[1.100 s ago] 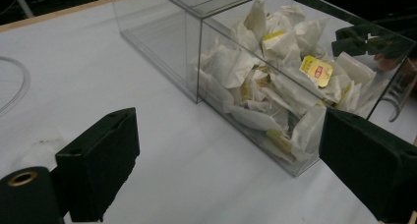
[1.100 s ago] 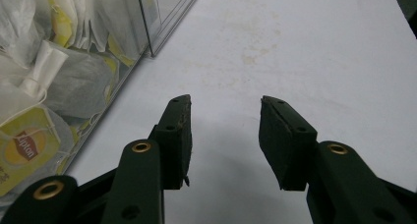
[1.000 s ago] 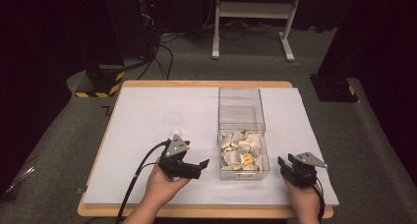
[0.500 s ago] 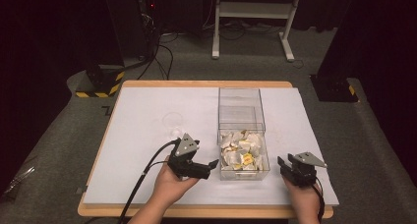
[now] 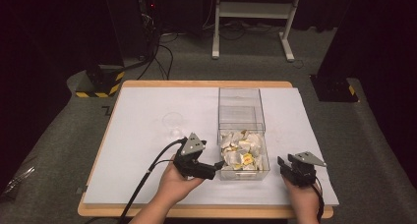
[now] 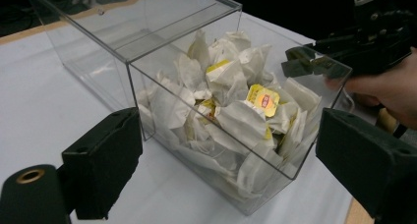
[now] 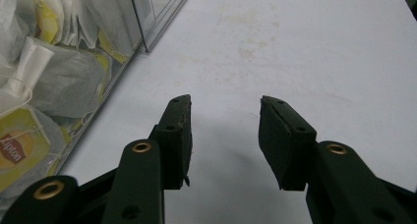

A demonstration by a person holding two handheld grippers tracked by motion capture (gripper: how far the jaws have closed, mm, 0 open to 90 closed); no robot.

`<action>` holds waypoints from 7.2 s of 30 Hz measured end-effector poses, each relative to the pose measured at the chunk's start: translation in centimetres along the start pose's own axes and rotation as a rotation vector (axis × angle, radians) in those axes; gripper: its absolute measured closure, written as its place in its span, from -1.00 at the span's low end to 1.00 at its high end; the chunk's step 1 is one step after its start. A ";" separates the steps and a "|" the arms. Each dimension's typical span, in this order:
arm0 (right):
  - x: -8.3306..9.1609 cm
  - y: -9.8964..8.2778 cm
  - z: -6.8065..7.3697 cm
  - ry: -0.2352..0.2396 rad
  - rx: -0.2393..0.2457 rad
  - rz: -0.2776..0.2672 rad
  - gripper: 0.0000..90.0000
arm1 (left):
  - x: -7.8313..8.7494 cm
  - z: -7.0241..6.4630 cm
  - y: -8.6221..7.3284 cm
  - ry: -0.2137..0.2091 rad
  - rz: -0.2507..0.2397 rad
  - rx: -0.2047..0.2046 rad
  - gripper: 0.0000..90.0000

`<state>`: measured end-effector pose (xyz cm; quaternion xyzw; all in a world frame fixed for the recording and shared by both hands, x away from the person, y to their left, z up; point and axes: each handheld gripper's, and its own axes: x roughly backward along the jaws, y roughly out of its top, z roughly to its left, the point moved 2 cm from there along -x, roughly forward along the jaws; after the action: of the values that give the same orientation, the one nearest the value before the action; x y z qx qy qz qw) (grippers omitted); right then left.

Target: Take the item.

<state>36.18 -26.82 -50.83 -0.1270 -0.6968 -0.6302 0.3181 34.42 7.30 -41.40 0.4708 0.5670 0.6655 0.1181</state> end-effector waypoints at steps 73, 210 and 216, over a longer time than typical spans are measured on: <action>0.2 -0.1 -0.3 0.042 -0.012 -0.011 0.24 | -7.6 -2.0 1.2 0.053 0.254 -0.077 0.54; 0.0 -0.2 -0.2 0.043 -0.012 0.001 0.20 | 7.1 7.1 3.4 0.208 -0.257 0.046 1.00; 0.0 -0.2 -0.2 0.044 -0.017 0.001 0.21 | 8.0 8.3 3.4 0.240 -0.271 0.059 1.00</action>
<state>36.11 -27.05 -50.96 -0.1162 -0.6842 -0.6387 0.3323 37.77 17.09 -35.25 0.3107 0.6544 0.6781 0.1242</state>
